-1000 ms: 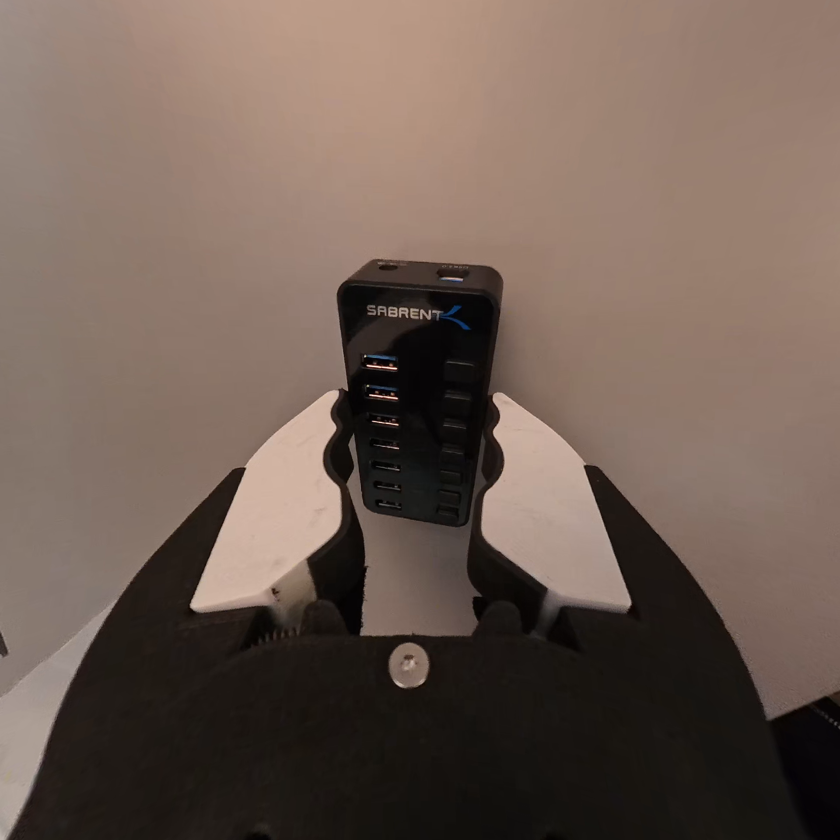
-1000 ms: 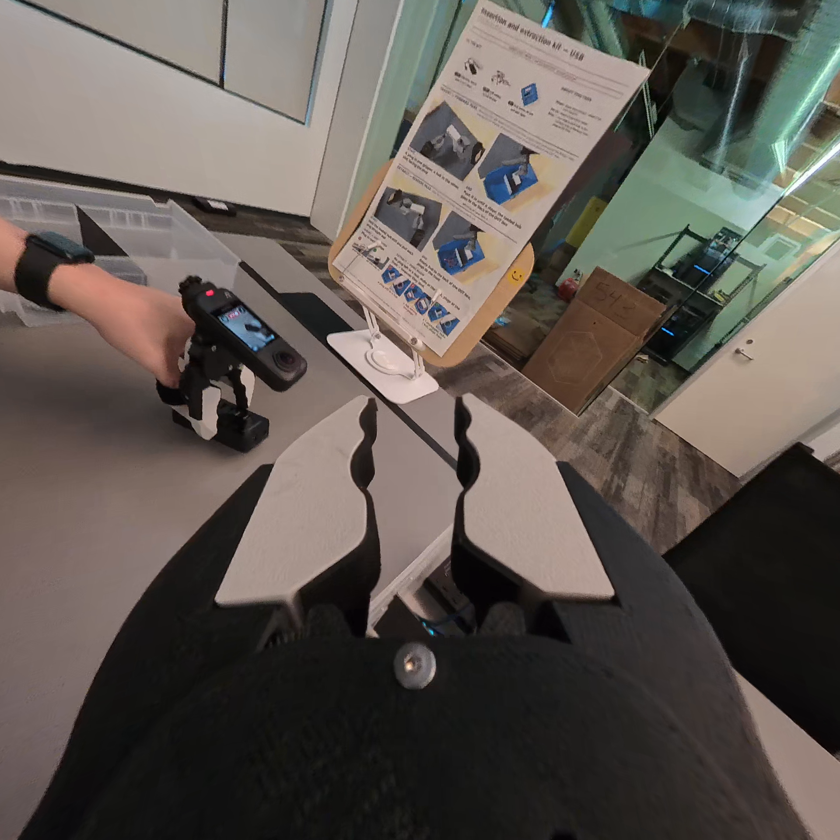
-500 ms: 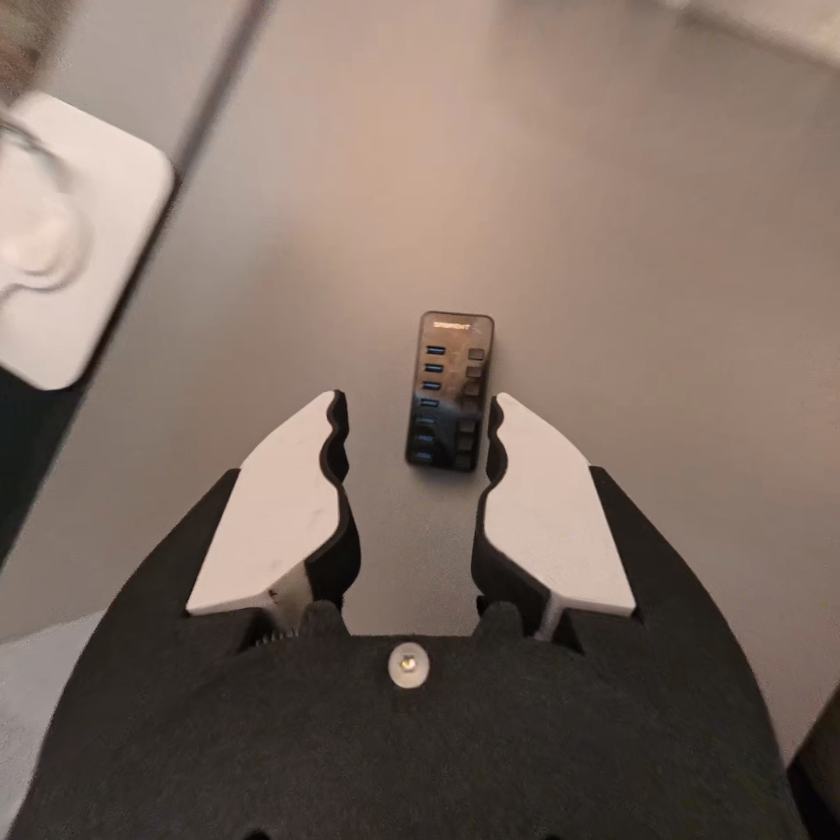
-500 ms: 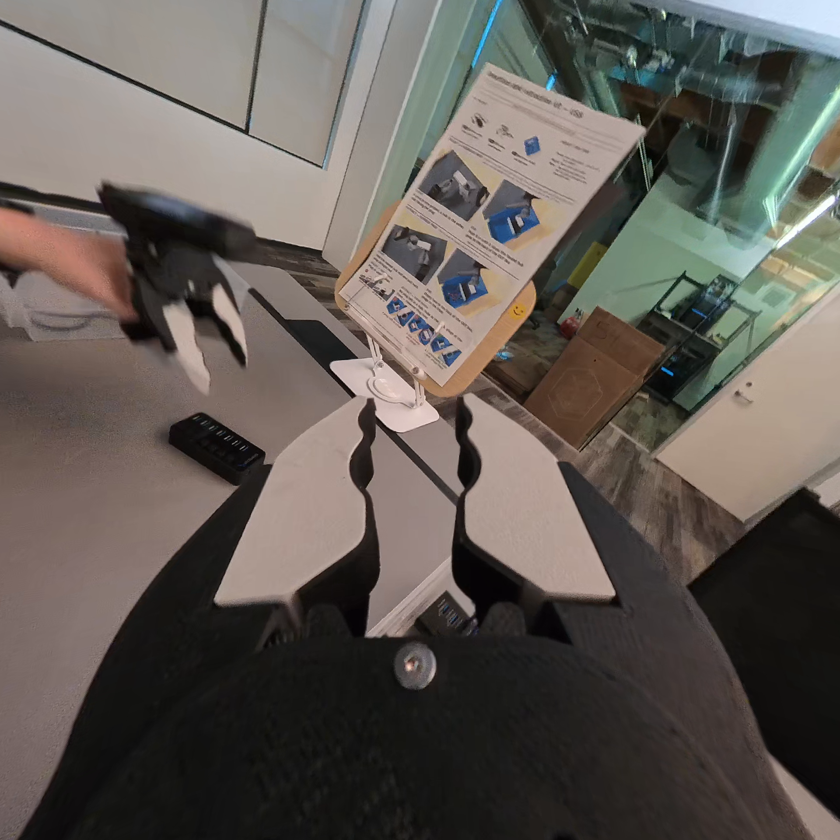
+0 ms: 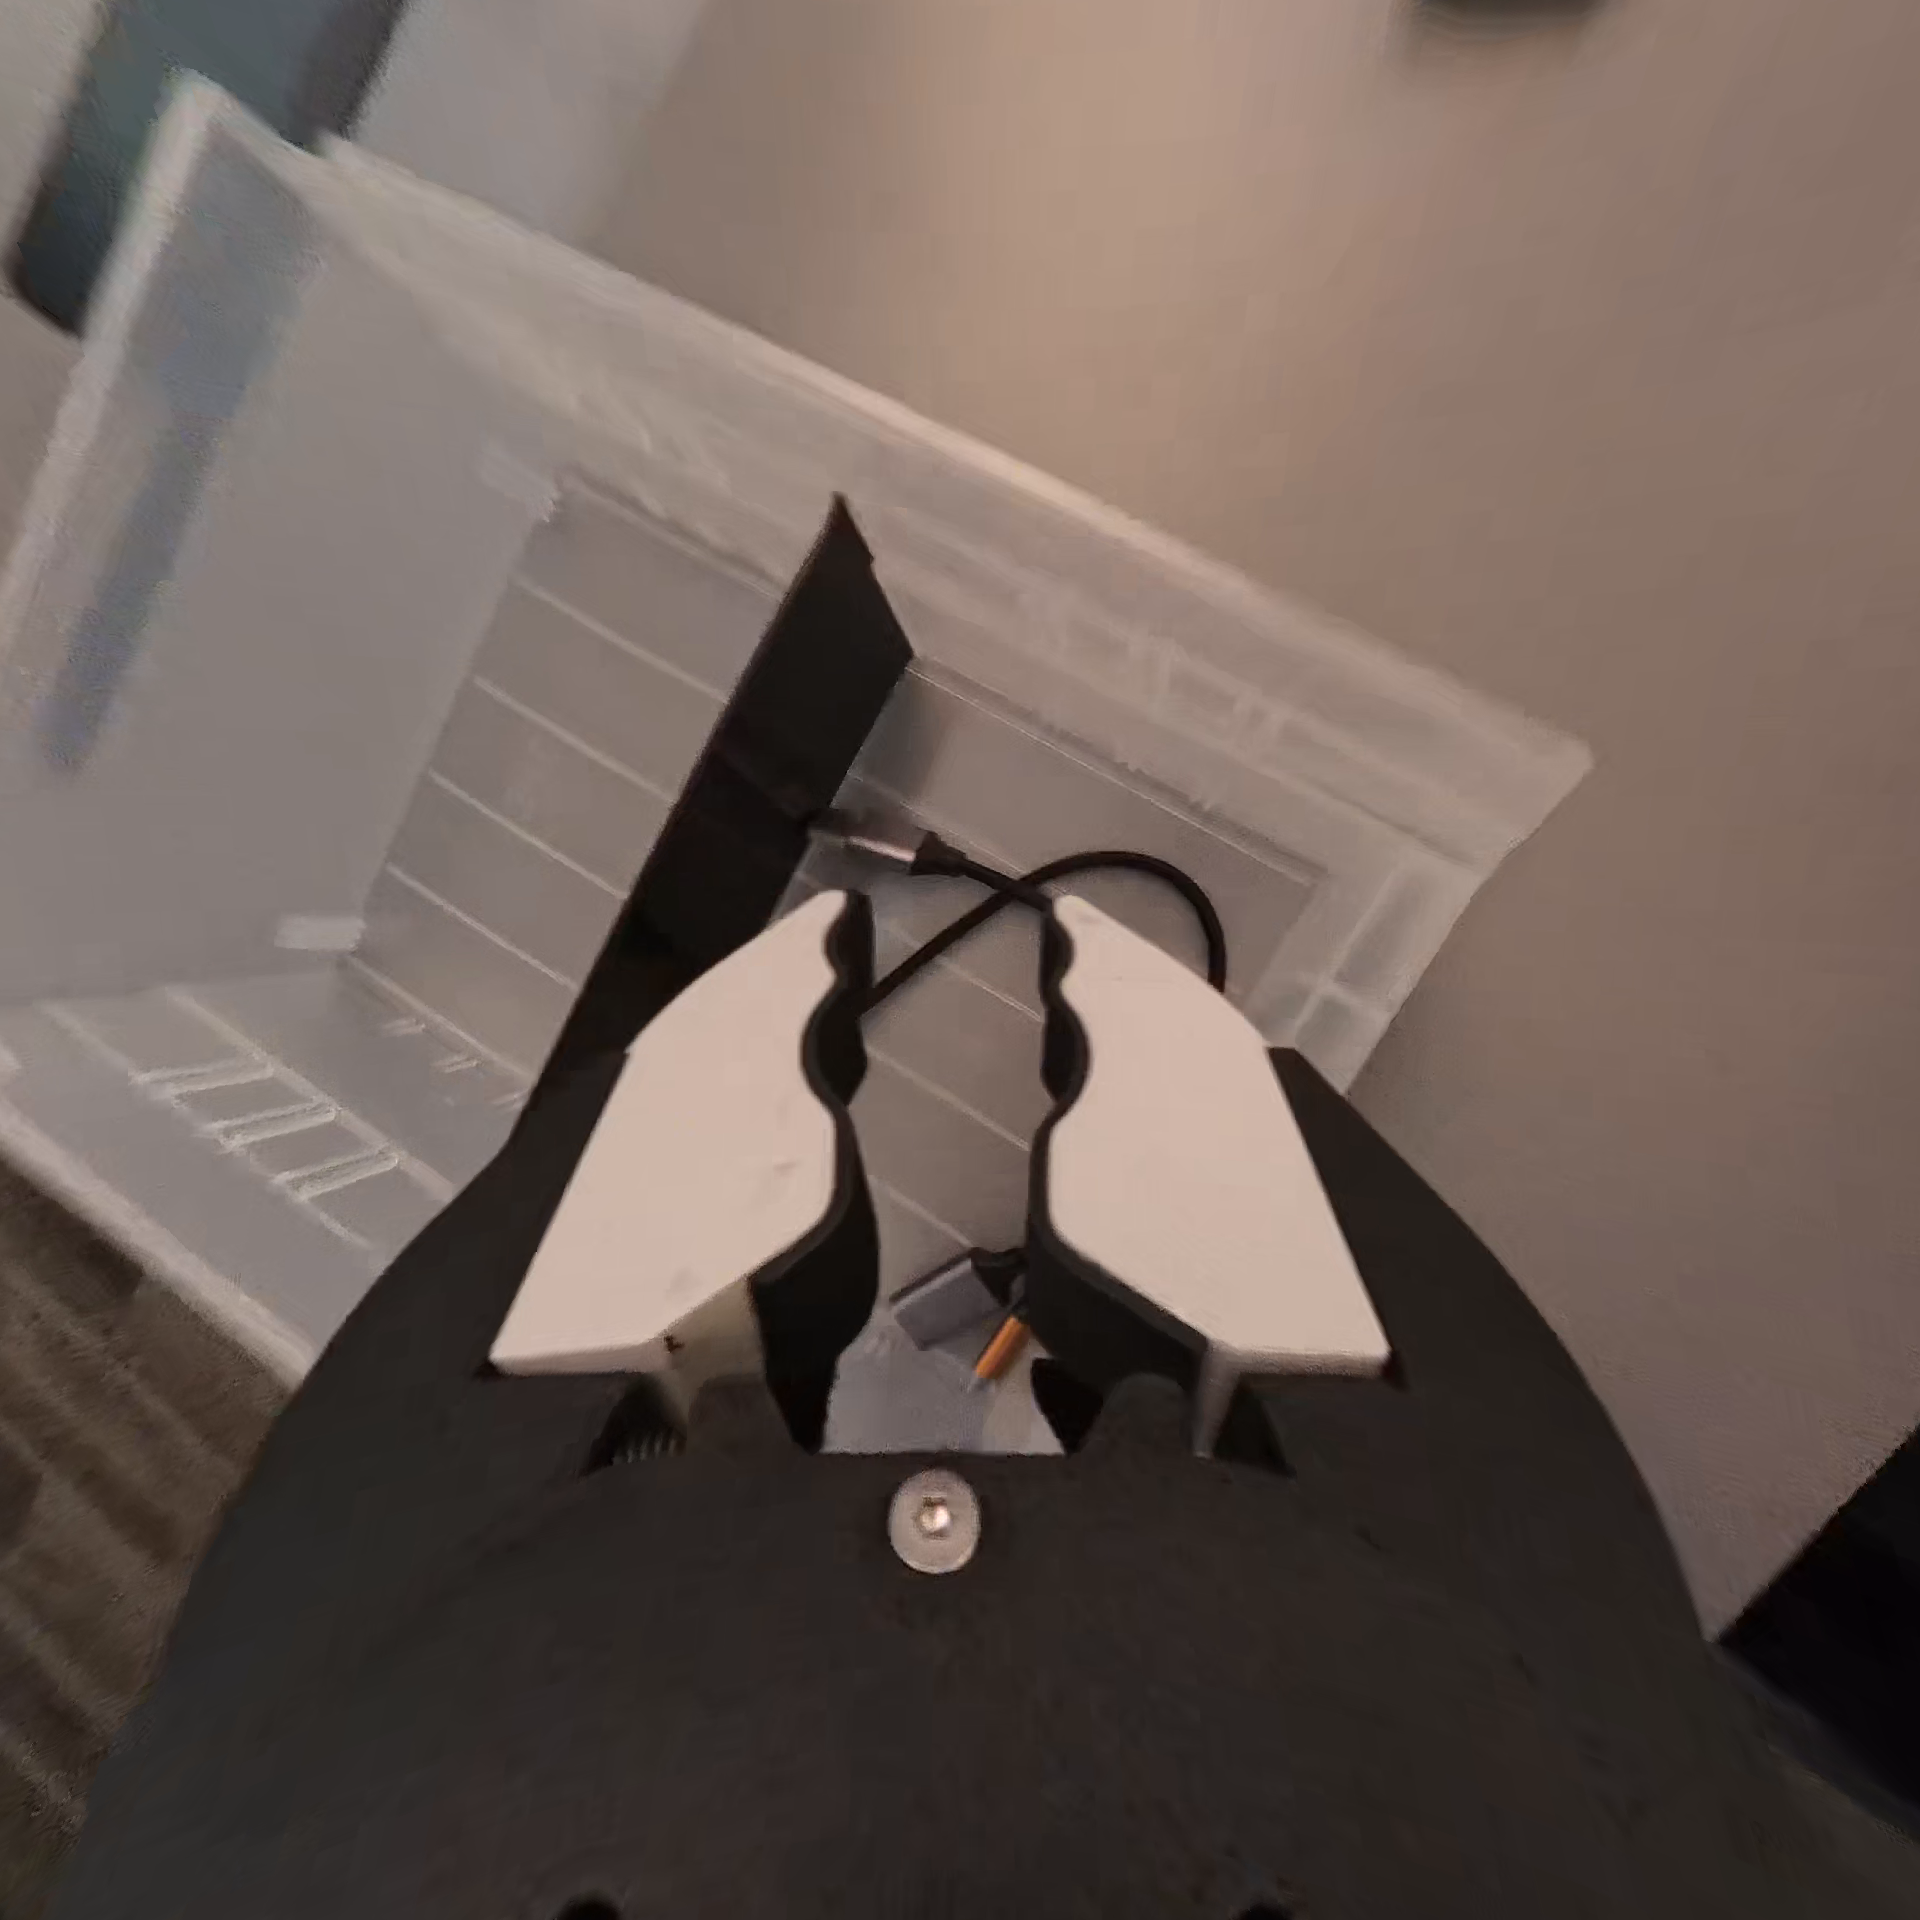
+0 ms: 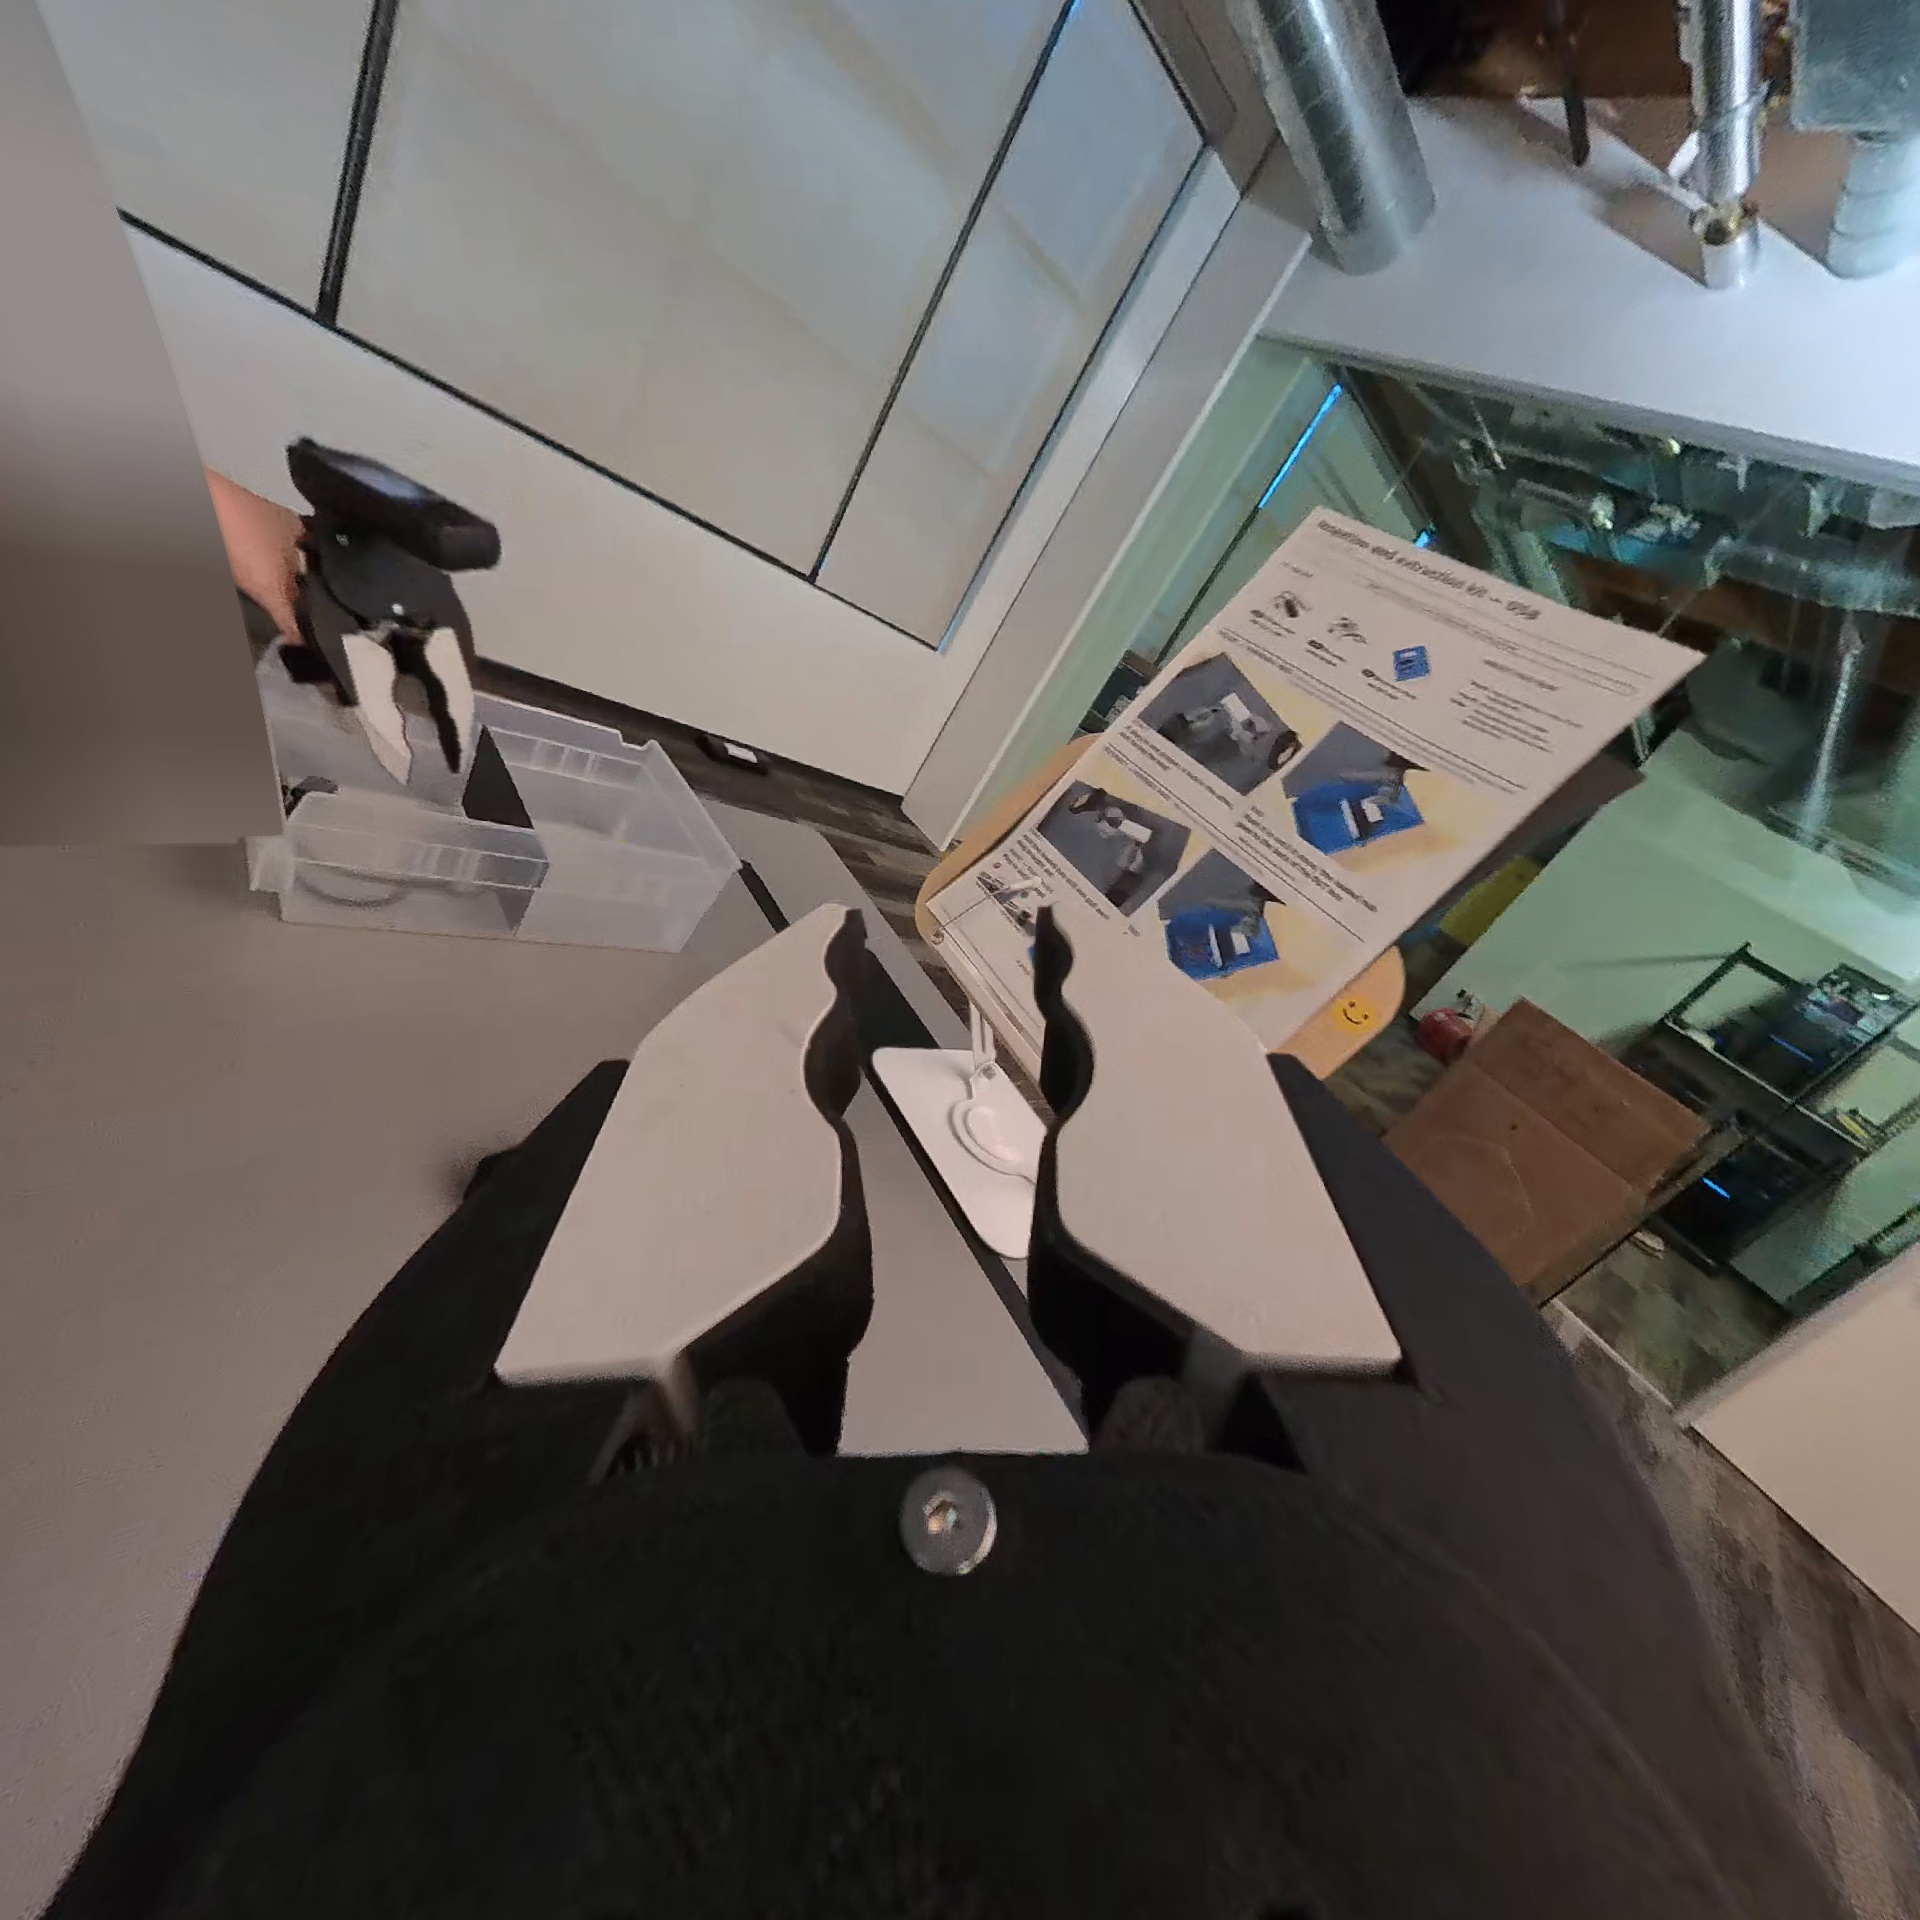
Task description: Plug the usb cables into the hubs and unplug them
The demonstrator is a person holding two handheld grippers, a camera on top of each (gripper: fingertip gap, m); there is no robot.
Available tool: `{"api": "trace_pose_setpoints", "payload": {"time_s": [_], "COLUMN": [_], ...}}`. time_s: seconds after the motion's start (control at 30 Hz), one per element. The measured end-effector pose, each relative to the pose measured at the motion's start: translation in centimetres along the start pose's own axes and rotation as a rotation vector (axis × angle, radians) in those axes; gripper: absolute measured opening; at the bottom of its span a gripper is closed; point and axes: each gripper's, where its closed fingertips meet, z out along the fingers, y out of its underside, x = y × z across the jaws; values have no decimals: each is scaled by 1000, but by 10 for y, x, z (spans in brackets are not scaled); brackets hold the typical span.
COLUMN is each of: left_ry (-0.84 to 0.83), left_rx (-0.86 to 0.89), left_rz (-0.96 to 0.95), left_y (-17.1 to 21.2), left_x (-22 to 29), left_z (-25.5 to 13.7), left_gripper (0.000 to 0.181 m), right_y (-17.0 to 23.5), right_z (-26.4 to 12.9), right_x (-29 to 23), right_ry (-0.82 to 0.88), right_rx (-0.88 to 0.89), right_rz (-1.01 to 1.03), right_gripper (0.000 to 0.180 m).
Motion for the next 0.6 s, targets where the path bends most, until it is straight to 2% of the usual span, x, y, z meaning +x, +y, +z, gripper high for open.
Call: {"api": "trace_pose_setpoints", "payload": {"time_s": [0.07, 0.27, 0.33, 0.4, 0.47, 0.53, 0.6], "left_ry": [34, 90, 102, 129, 148, 190, 153], "left_rx": [-40, -231, -263, -290, -242, -161, -121], "left_rz": [25, 217, 240, 233, 209, 93, -36], "left_y": [14, 49, 52, 52, 43, 28, 20], "left_x": [-5, -12, -12, -10, -5, 5, 6], "left_z": [18, 46, 53, 57, 56, 51, 46], "left_gripper": [26, 38, 36, 35, 30, 33, 37], "right_y": [5, 16, 17, 22, 29, 38, 47], "right_z": [12, 31, 35, 39, 43, 45, 47], "right_x": [-5, -21, -22, -23, -22, -21, -20], "right_ry": [-20, -98, -105, -110, -109, -104, -94], "right_rx": [-20, -69, -70, -87, -113, -154, -196], "right_rz": [-1, -3, 3, 5, 10, 18, 7], "right_gripper": [31, 29, 28, 28, 28, 28, 28]}}
